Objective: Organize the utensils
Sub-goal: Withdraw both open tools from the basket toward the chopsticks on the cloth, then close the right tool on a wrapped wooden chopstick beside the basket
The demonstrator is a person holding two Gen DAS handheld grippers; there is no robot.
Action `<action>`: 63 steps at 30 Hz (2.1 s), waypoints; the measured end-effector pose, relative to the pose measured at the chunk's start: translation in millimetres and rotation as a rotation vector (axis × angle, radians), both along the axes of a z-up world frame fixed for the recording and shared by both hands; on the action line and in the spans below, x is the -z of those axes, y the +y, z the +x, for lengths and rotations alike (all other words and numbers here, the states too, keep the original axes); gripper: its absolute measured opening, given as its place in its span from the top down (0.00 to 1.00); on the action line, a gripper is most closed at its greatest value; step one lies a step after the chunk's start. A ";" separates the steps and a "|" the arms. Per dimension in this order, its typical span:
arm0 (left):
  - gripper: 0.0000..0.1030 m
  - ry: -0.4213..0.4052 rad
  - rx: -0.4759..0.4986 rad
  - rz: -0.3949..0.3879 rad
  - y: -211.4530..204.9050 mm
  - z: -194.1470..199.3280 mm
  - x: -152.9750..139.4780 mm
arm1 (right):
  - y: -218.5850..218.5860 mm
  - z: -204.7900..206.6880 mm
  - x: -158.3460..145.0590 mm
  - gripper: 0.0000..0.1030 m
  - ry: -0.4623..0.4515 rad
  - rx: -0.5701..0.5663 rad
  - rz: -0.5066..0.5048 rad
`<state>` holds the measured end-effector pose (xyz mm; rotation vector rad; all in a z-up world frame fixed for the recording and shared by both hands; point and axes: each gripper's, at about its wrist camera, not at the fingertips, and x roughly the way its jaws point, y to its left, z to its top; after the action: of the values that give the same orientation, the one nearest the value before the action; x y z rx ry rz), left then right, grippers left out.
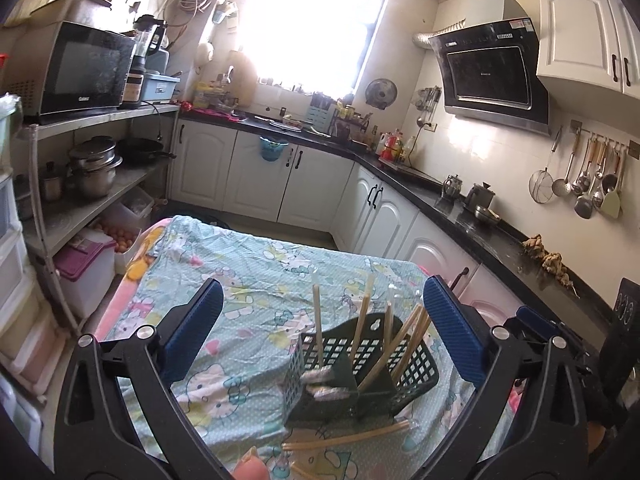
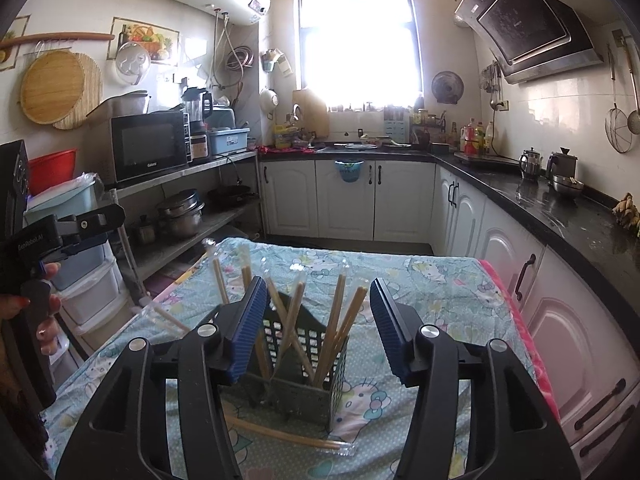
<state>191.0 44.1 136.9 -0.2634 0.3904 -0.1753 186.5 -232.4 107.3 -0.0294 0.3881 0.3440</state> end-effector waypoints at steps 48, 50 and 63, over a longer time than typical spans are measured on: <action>0.25 0.459 0.082 -0.022 -18.4 -31.8 167.6 | -19.1 -5.1 126.5 0.48 0.327 0.025 -0.108; 0.26 0.485 0.091 -0.021 -22.3 -29.0 175.8 | -19.6 -3.3 130.6 0.48 0.334 0.027 -0.113; 0.32 0.584 0.107 -0.051 -33.0 -5.9 205.0 | -19.4 8.7 149.1 0.48 0.381 0.026 -0.115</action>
<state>185.2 11.1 -68.2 -0.3438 0.9817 -0.2125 195.2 -251.8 -41.8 -0.0714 0.7850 0.3011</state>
